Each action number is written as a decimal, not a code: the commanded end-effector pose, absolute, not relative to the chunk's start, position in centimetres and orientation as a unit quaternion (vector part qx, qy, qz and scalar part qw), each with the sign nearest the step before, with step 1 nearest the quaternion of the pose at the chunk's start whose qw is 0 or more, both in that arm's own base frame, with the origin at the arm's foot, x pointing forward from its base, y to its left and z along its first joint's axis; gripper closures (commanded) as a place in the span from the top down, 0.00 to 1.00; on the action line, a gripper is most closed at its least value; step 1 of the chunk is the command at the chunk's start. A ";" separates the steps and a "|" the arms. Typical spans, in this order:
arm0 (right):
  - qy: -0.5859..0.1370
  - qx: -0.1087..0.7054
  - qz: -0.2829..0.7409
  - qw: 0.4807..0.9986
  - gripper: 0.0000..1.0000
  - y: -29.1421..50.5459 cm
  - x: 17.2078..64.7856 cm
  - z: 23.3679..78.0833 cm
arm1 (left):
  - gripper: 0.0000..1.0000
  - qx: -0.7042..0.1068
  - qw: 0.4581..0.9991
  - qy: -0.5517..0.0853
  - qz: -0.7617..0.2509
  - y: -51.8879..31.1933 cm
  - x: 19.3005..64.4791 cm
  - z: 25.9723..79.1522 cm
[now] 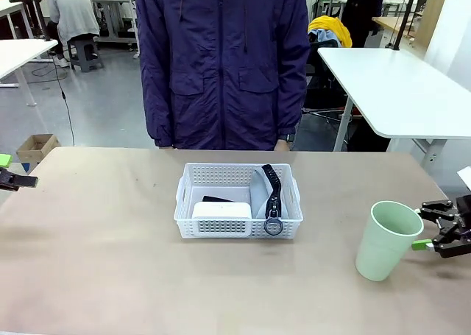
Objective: Efficiently arrange items inside the basket to fit them all.
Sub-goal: Pick up the Reusable plastic cup and place it inside the Organizing basket.
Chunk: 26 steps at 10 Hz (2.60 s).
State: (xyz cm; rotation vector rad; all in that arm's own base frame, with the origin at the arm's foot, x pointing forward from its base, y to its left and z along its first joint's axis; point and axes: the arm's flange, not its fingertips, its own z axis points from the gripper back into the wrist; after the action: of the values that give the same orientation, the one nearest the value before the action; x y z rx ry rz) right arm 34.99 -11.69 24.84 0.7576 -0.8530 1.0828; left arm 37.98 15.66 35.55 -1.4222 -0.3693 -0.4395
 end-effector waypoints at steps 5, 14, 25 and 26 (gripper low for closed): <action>-0.342 0.332 0.611 0.632 1.00 -10.3 35.3 23.7 | 1.00 -0.642 0.723 -0.164 -0.197 15.4 37.8 35.7; -0.321 0.333 0.682 0.566 1.00 -5.8 34.2 21.2 | 1.00 -0.642 0.723 -0.164 -0.197 15.4 37.8 35.7; -0.289 0.398 0.711 0.503 1.00 -3.3 33.4 20.1 | 1.00 -0.642 0.723 -0.164 -0.197 15.4 37.8 35.7; -0.314 0.412 0.690 0.505 1.00 -3.2 33.4 20.3 | 1.00 -0.642 0.723 -0.164 -0.197 15.4 37.8 35.7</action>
State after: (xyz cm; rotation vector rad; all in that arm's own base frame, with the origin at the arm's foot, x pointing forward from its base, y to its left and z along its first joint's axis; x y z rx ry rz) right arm 34.96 -1.34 25.11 0.9706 -0.6730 1.6646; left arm 37.98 15.66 35.54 -1.4223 -0.3692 -0.4395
